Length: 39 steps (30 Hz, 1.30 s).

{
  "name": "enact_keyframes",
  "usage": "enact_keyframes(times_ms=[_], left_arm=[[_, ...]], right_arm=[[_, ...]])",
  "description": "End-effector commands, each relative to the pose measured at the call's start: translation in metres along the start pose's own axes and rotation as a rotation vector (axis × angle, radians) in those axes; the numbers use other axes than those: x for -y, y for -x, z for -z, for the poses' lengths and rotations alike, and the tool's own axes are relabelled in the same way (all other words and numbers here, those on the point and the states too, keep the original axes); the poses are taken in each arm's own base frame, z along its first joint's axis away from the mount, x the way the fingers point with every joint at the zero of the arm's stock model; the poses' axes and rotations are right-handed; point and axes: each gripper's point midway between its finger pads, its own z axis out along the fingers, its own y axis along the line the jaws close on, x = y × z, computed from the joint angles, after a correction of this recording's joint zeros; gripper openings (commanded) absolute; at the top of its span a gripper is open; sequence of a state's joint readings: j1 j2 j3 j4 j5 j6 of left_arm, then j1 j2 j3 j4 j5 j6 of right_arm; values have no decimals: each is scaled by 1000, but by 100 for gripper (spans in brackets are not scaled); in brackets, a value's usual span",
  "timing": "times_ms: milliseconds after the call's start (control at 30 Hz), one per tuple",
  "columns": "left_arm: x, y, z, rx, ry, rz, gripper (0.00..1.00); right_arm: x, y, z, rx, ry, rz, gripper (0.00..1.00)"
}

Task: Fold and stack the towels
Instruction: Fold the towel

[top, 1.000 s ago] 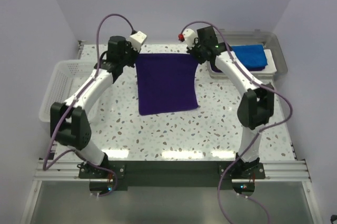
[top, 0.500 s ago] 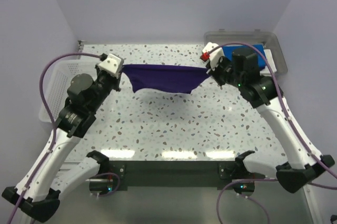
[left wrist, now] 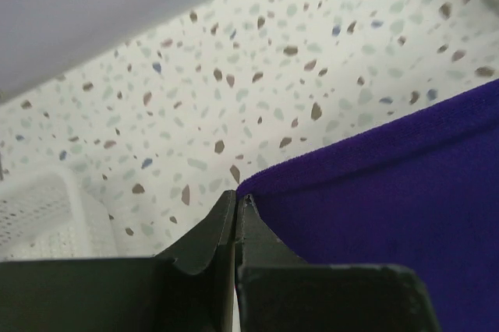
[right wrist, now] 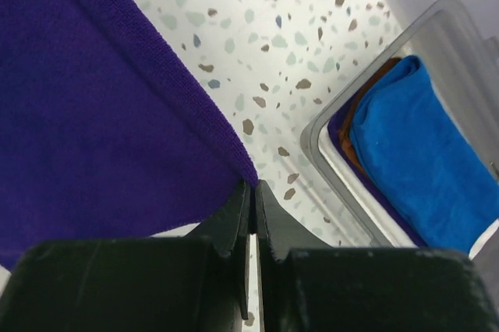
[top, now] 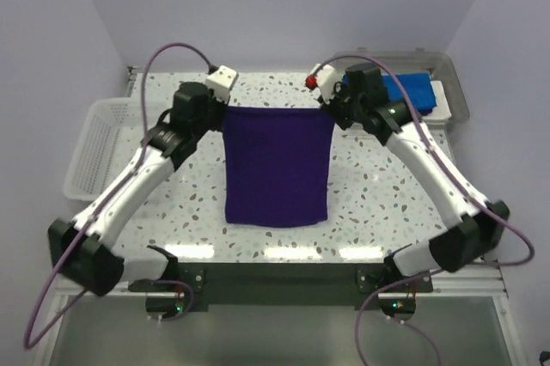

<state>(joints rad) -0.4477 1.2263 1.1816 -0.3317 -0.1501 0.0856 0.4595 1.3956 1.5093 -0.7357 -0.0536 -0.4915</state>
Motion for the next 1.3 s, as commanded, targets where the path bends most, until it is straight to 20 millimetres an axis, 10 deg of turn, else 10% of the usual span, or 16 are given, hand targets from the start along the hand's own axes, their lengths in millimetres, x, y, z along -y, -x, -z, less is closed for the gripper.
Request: enact_keyframes(times_ms=[0, 167, 367, 1267], left_arm=[[-22, -24, -62, -112, 106, 32, 0], [-38, -77, -149, -265, 95, 46, 0], [-32, -93, -181, -281, 22, -8, 0], [13, -170, -55, -499, -8, 120, 0]], right_arm=[[29, -24, -66, -134, -74, 38, 0], [44, -27, -138, -159, -78, 49, 0], [38, -45, -182, -195, -50, 62, 0], [-43, -123, -95, -439, 102, -217, 0]])
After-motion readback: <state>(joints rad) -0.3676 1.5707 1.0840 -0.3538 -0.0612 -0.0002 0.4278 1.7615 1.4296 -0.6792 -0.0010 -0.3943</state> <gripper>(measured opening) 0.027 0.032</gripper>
